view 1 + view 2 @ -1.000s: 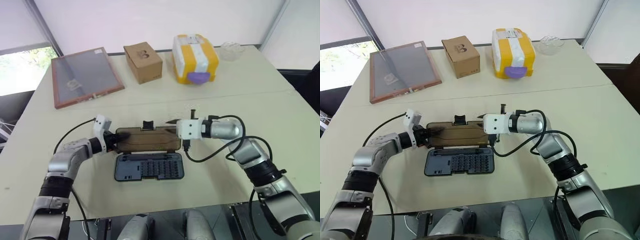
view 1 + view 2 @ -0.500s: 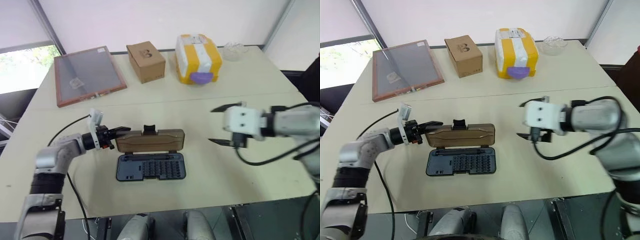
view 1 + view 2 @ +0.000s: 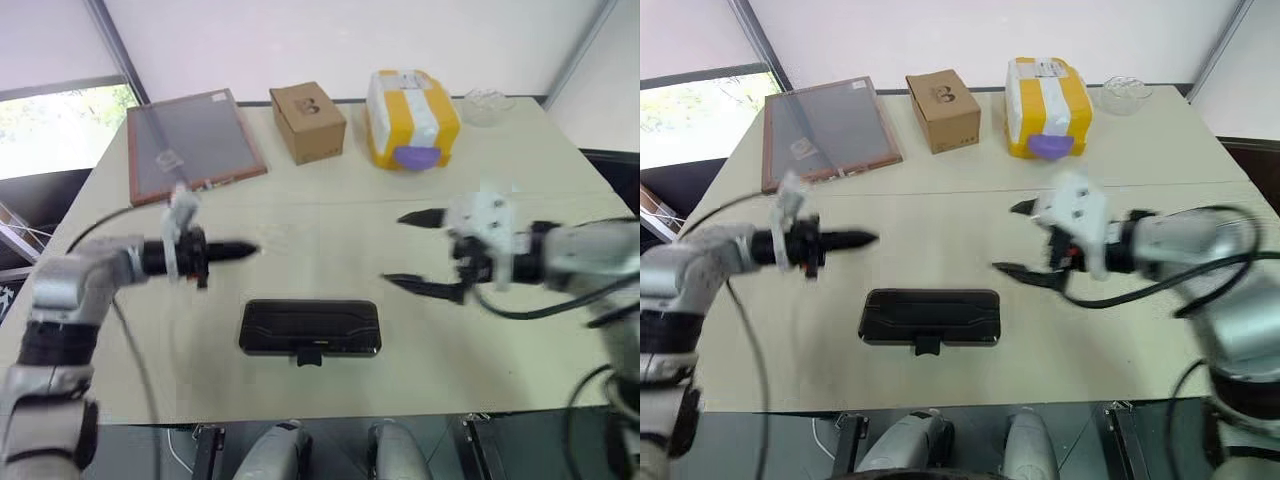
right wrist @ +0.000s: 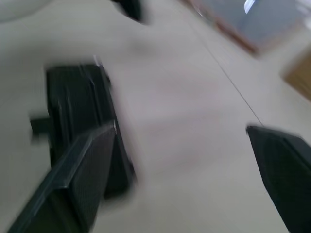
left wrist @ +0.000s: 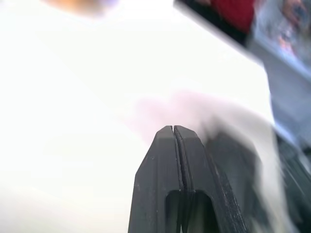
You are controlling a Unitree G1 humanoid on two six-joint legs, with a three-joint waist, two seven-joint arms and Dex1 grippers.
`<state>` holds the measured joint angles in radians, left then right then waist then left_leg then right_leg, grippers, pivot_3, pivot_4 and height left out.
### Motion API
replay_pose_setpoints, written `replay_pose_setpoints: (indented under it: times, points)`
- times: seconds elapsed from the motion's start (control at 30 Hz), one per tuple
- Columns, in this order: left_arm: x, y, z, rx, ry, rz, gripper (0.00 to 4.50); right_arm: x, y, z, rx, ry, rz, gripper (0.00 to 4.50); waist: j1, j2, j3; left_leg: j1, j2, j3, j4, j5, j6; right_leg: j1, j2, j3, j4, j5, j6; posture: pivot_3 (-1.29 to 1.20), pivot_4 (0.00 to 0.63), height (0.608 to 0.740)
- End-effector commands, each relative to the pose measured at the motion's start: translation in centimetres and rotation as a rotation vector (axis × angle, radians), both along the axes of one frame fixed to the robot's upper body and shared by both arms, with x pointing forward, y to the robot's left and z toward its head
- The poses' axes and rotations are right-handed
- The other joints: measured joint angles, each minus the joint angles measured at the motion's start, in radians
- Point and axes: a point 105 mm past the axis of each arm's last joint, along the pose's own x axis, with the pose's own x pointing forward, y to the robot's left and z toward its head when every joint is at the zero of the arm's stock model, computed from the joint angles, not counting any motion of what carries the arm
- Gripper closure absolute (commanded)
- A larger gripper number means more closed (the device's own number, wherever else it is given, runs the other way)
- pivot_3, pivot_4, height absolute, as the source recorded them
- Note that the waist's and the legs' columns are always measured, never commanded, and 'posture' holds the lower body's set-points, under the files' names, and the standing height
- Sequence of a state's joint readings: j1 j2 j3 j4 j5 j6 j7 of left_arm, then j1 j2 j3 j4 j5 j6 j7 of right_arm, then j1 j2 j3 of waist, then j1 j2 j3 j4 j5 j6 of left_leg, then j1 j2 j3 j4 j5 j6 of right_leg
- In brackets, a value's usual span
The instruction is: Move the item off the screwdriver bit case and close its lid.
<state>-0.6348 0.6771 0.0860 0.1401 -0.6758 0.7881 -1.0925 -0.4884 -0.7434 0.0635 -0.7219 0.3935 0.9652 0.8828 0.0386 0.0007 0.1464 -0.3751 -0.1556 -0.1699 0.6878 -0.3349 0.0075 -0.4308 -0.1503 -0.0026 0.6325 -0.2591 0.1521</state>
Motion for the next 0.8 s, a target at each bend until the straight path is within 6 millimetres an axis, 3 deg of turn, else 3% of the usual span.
replay_pose_setpoints:
  times: [0.03,0.07,0.13,0.37,0.53,0.8]
  points:
    - [1.3,-2.1,-1.3,0.08,-0.067,0.012,4.5,0.3,3.1,-1.9,0.04,-0.01,-0.035,0.08,-0.008,0.0,0.0,0.0,-0.001,0.001,-0.001,0.0,0.0,-0.001,-0.001,0.0,0.0,0.0,0.0,0.0,0.15,0.74]
    - [1.4,-3.2,-2.0,0.119,-0.087,-0.025,4.5,0.1,4.1,-2.7,0.07,0.03,-0.031,0.08,-0.012,0.0,0.0,0.0,-0.001,0.001,-0.001,-0.001,0.001,-0.001,-0.001,0.0,0.0,0.0,0.0,0.0,0.15,0.74]
    - [1.6,-4.8,-3.1,0.175,-0.113,-0.094,4.5,-0.8,5.1,-3.9,0.07,0.076,-0.006,0.9,-0.019,0.0,0.0,0.0,-0.002,0.001,-0.002,-0.001,0.001,-0.001,-0.001,0.0,0.0,0.0,0.0,0.0,0.15,0.74]
    - [1.6,-6.8,-6.0,0.392,-0.191,-0.337,4.5,-5.0,4.9,-5.4,-0.002,0.176,0.159,4.44,-0.031,-0.001,0.0,-0.001,-0.003,0.0,0.001,-0.001,0.002,-0.001,-0.001,-0.001,0.0,0.0,0.0,0.0,0.15,0.74]
    - [1.2,-7.7,-6.3,0.421,-0.2,-0.448,4.5,-6.3,4.9,-6.7,-0.006,0.231,0.168,4.44,-0.029,-0.002,0.0,-0.001,-0.002,0.0,0.001,-0.001,0.002,-0.001,0.0,-0.001,0.0,0.0,0.0,0.0,0.15,0.74]
    - [-0.6,-8.1,-6.3,0.486,-0.202,-0.595,4.5,-6.3,6.7,-7.9,0.046,0.275,0.144,4.44,-0.029,-0.002,0.0,-0.001,-0.002,0.0,0.001,-0.001,0.002,-0.001,0.0,-0.001,0.001,0.0,0.0,0.0,0.15,0.74]
